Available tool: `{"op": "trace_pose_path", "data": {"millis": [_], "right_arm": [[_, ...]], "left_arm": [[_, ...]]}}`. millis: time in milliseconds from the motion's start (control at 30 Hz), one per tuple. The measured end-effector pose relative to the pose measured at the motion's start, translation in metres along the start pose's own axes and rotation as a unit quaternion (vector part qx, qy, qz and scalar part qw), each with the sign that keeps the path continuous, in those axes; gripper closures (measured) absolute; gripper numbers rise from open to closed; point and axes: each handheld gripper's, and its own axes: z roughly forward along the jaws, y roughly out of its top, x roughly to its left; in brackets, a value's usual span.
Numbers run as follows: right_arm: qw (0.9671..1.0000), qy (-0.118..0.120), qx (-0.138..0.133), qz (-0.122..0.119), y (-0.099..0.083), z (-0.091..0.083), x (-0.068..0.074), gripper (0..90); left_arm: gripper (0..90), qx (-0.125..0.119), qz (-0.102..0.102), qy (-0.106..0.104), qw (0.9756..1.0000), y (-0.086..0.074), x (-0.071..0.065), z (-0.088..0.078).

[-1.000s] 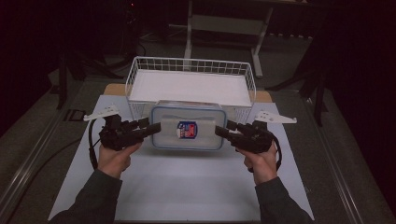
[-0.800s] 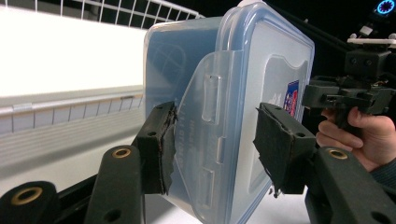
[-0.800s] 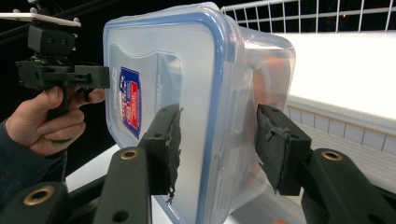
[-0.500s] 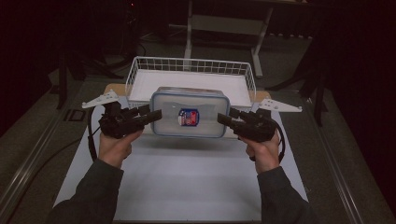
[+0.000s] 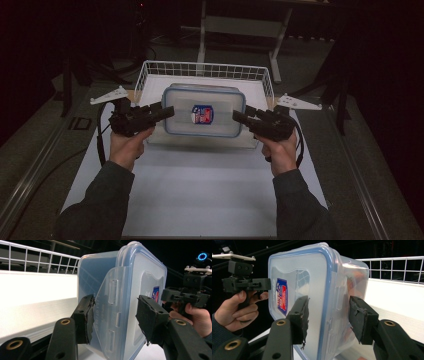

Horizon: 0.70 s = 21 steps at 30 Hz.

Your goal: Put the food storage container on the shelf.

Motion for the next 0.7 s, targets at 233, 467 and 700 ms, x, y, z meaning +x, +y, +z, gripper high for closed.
{"op": "trace_pose_path", "data": {"millis": [233, 467, 700], "right_arm": [[1.0000, -0.003, -0.006, 0.005, 0.013, 0.008, -0.011, 51.4], [0.9998, -0.007, -0.013, 0.016, 0.021, 0.015, -0.024, 51.3], [0.9995, -0.014, -0.009, 0.026, 0.023, 0.024, -0.035, 51.1]], "left_arm": [[49.0, -0.010, -0.007, 0.000, 0.9999, 0.011, 0.010, 0.010], [49.0, -0.018, -0.016, 0.003, 0.9997, 0.020, 0.020, 0.023], [49.0, -0.025, -0.029, 0.009, 0.9993, 0.021, 0.030, 0.030]]}}
